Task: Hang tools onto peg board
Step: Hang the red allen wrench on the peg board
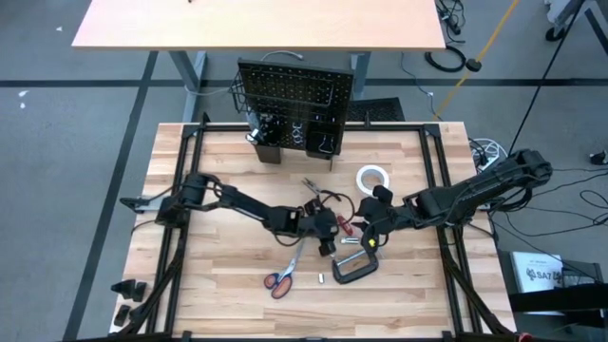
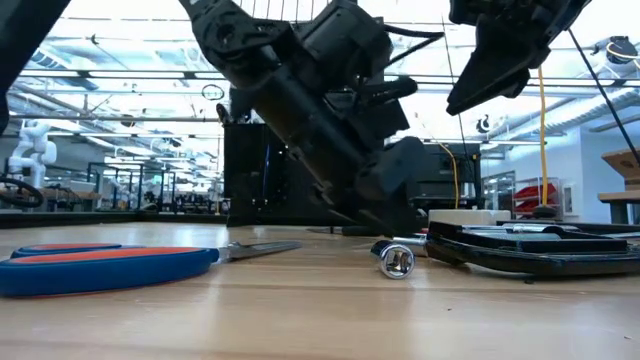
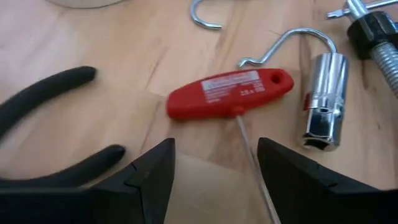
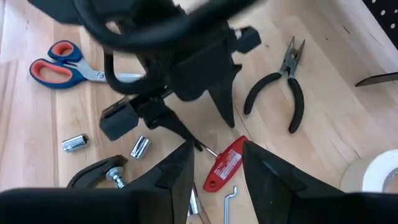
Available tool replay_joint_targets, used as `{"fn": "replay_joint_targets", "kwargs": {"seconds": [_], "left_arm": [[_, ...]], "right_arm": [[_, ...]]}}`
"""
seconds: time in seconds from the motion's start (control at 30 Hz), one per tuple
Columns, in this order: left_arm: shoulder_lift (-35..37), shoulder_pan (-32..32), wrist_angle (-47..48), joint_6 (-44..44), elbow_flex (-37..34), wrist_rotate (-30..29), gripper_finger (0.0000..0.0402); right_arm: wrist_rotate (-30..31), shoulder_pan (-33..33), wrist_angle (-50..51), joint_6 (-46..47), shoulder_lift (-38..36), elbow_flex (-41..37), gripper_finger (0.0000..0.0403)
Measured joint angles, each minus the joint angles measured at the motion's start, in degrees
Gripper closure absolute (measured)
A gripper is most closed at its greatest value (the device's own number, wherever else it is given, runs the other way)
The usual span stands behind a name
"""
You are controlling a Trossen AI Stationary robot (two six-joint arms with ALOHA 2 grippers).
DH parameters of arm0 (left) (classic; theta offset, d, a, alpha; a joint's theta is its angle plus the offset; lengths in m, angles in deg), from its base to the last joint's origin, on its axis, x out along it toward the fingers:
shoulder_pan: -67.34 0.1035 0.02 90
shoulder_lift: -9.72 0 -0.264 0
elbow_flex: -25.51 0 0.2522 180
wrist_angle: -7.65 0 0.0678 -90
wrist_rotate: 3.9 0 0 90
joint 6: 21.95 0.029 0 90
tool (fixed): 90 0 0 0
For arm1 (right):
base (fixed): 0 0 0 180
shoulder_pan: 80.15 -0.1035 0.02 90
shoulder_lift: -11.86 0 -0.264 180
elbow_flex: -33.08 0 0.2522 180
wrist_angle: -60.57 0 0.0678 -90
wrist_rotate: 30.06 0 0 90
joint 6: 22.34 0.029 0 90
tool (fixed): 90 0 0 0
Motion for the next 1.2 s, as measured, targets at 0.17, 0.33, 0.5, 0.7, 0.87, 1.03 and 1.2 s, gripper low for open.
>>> {"fn": "replay_joint_targets", "kwargs": {"seconds": [0.17,0.33,0.5,0.7,0.87,1.03,1.2], "left_arm": [[-1.9,0.4,-2.2,0.7,0.5,2.6,0.0173],[-2.6,0.4,-1.7,1.9,0.7,0.4,0.0197],[-2.7,0.4,-1.7,3.7,0.6,0.9,0.0277],[-2.8,0.5,-1.9,5.6,0.6,1.0,0.0386],[-1.4,-0.8,-1.2,9.3,0.2,-2.6,0.0397],[2.8,-3.2,0.7,11.9,-0.1,-7.2,0.04],[8.8,-7.1,-0.4,17.3,-1.6,-16.9,0.04]], "right_arm": [[1.7,0.0,-0.1,-0.5,0.0,0.0,0.0273],[2.6,0.0,-0.1,-0.6,0.0,0.0,0.0273],[2.6,0.0,-0.1,-0.7,0.0,0.0,0.0273],[2.4,0.0,-0.1,-0.7,0.0,0.0,0.0273],[2.4,0.0,0.0,-0.7,0.0,0.0,0.0273],[2.9,-0.4,-0.4,-2.1,-0.7,0.0,0.0273],[10.0,-4.1,-1.2,-5.0,-3.4,0.0,0.0273]]}}
